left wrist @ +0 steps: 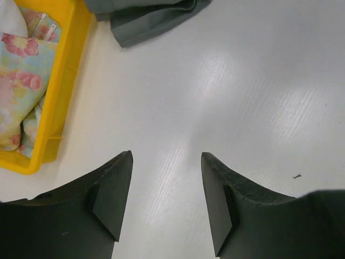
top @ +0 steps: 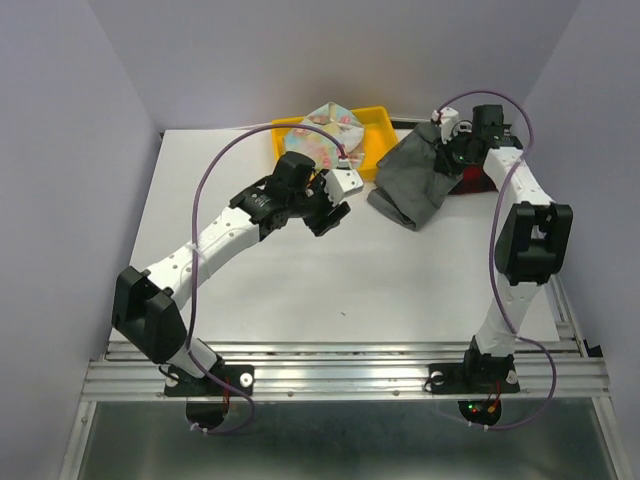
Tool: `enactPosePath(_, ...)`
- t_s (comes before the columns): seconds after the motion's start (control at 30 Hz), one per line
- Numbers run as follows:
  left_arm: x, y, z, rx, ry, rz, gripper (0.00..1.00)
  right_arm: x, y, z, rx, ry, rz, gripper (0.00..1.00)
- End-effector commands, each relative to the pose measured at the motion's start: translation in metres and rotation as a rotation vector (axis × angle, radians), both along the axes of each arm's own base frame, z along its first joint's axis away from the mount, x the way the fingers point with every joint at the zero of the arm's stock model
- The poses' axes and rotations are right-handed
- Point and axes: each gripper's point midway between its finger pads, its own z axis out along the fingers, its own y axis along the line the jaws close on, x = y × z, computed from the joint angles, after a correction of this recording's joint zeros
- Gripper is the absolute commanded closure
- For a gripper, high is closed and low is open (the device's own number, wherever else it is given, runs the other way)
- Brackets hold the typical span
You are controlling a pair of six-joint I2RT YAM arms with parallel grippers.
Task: Fold and stack the skirts
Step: Neatly place the folded skirt to the corner
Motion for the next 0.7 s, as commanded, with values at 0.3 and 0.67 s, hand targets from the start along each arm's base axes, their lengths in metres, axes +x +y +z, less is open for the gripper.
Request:
enactPosePath(0.3,0.014,-0.008,0.013,-0.012,-0.019,0.003,0.34,0.089,-0.067,0.067,0.139,-0.228,-0.113,0.99)
enactPosePath(0.67,0.022,-0.012,0.007,0.025,0.002,0.007,0.34,0.113,-0.128,0.057,0.373,-0.2,-0.318,0.99)
